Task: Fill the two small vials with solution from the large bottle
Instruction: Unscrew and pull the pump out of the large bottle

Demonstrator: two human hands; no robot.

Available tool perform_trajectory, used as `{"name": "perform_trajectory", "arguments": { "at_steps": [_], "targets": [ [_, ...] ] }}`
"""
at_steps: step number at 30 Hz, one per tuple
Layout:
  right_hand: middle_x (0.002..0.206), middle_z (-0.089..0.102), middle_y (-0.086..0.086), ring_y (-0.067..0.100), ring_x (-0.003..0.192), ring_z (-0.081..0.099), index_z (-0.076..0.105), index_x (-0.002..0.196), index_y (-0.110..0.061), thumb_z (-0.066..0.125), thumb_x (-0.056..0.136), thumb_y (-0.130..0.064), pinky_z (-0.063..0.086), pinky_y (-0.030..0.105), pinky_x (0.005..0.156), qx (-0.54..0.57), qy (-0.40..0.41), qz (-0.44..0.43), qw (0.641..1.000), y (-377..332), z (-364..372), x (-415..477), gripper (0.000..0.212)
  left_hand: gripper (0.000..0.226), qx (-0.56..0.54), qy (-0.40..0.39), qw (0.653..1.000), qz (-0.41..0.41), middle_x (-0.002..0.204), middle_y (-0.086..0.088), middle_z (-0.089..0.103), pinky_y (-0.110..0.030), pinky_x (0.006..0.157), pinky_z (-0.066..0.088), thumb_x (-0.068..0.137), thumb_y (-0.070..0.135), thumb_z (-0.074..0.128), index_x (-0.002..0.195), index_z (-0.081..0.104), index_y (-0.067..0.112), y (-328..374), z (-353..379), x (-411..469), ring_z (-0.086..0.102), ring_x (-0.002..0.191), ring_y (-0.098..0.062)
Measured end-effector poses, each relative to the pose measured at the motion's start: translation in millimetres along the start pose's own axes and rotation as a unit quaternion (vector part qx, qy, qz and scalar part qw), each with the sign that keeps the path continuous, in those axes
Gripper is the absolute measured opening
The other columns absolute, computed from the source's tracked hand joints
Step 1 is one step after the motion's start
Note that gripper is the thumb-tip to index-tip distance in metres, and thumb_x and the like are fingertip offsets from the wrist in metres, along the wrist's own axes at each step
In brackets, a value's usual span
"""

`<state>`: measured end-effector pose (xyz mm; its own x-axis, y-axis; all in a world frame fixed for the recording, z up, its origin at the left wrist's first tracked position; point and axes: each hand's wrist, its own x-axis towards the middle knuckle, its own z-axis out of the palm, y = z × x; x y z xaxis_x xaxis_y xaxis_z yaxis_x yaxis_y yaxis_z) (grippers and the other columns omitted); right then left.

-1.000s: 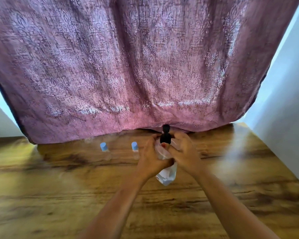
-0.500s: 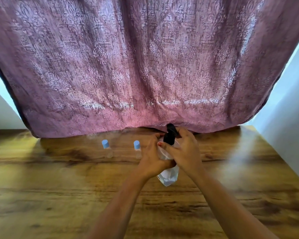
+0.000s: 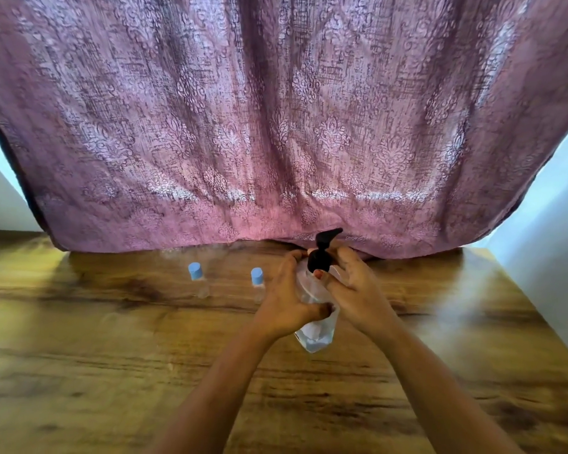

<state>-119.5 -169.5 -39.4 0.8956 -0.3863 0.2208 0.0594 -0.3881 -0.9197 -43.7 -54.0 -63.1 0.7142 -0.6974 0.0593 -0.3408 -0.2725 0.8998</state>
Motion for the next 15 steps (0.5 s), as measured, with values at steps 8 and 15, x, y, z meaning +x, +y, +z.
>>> {"name": "perform_trajectory", "arguments": {
  "at_steps": [8,15],
  "targets": [
    [0.113,0.064,-0.005,0.006,0.110,0.059,0.052,0.121,-0.018,0.066,0.085,-0.024,0.047,0.034,0.098,0.012,0.010,0.010,1.000,-2.6,1.0,-1.9,0.039,0.079,0.004,0.004,1.000,0.018,0.114,0.020,0.051,-0.015,0.078,0.044,0.063,0.030,0.077,0.129,0.035,0.026,-0.9,0.5,0.5,0.051,0.105,0.006],
    [0.112,0.055,-0.005,0.005,0.102,0.048,0.058,0.114,-0.018,0.074,0.074,-0.040,0.038,0.013,0.084,-0.164,0.126,-0.027,0.978,-11.0,14.2,-0.5,0.048,0.078,0.000,-0.004,1.000,0.000,0.118,0.011,0.054,-0.040,0.093,0.050,0.057,0.033,0.079,0.122,0.036,0.029,-0.7,1.5,4.5,0.054,0.110,-0.011]
  ]
}}
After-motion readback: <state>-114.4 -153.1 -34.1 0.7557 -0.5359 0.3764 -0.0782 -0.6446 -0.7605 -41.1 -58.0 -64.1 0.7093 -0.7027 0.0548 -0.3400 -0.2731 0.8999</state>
